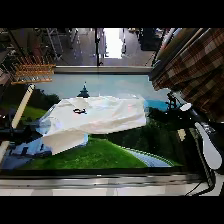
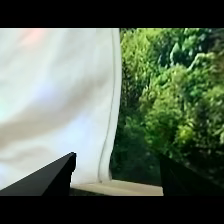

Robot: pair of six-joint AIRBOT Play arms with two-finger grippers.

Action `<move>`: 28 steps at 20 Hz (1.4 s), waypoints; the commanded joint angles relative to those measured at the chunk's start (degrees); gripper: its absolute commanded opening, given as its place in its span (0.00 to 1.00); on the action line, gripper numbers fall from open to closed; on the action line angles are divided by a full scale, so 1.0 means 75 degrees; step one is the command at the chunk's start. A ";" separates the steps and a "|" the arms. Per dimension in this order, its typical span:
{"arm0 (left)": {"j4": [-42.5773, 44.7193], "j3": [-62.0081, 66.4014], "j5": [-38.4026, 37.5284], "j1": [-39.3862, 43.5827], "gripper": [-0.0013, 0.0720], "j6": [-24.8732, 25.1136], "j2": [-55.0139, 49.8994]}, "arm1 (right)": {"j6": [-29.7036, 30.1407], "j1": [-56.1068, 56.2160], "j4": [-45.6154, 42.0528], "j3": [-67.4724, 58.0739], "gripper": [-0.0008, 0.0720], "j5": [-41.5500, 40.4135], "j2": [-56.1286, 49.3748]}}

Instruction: Fold the clothes and pants, and hang the long-sleeved shirts on hangers.

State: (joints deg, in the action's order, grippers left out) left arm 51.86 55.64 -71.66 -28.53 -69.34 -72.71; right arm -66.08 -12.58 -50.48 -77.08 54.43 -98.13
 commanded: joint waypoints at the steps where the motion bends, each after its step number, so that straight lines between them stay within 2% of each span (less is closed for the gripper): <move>1: -0.0009 0.0291 -0.0198 -0.0067 0.03 0.0280 -0.0533 | 0.0396 0.0192 -0.0017 -0.0781 0.81 0.0358 -0.0749; 3: -0.0009 0.0289 -0.0198 0.0052 0.03 0.0280 -0.0714 | 0.0393 0.0361 0.0137 -0.1454 0.81 0.1393 -0.1428; 6: -0.0012 0.0300 -0.0207 0.0085 0.03 0.0280 -0.0708 | 0.0125 0.0615 0.0114 -0.1906 0.78 0.1693 -0.1891; 7: -0.0012 0.0312 -0.0207 0.0085 0.03 0.0283 -0.0685 | 0.0061 0.0679 0.0105 -0.1996 0.69 0.1810 -0.1964; 10: -0.0012 0.0493 -0.0440 0.0079 0.03 0.0312 -0.0609 | -0.0044 0.0729 0.0216 -0.2043 0.04 0.1705 -0.1973; 13: -0.0187 0.1457 -0.1373 -0.0047 0.03 0.0405 -0.0507 | 0.0070 0.0731 0.0210 -0.2040 0.03 0.2468 -0.1125; 15: -0.0691 0.2594 -0.2098 -0.0271 0.03 0.0510 -0.0321 | 0.0361 0.0778 0.0169 -0.2040 0.03 0.3558 0.0219; 17: -0.1102 0.3783 -0.2506 -0.0560 0.03 0.0501 -0.0058 | 0.0329 0.0796 0.0154 -0.2040 0.03 0.4301 0.1938; 19: -0.1198 0.4707 -0.2582 -0.0880 0.03 0.0501 0.0178 | 0.0286 0.0793 0.0099 -0.2040 0.03 0.4232 0.3622; 21: -0.1157 0.5050 -0.2369 -0.1058 0.03 0.0501 0.0184 | -0.0114 0.0793 -0.0323 -0.2040 0.03 0.3267 0.4610; 24: -0.0443 0.4631 -0.2396 -0.0627 0.03 0.0195 -0.0391 | -0.0740 0.0796 -0.0516 -0.1967 0.03 0.2827 0.4080; 26: -0.0181 0.4004 -0.2352 -0.0143 0.03 0.0154 -0.0895 | -0.1189 0.0796 -0.0487 -0.1970 0.04 0.2567 0.2940; 28: -0.0117 0.3328 -0.1953 0.0309 0.03 0.0160 -0.1460 | -0.1612 0.0793 -0.0344 -0.1982 0.04 0.1702 0.1644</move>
State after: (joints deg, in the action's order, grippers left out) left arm 48.73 85.45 -88.77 -29.98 -67.55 -78.98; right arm -72.82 -6.66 -53.58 -91.94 74.35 -76.58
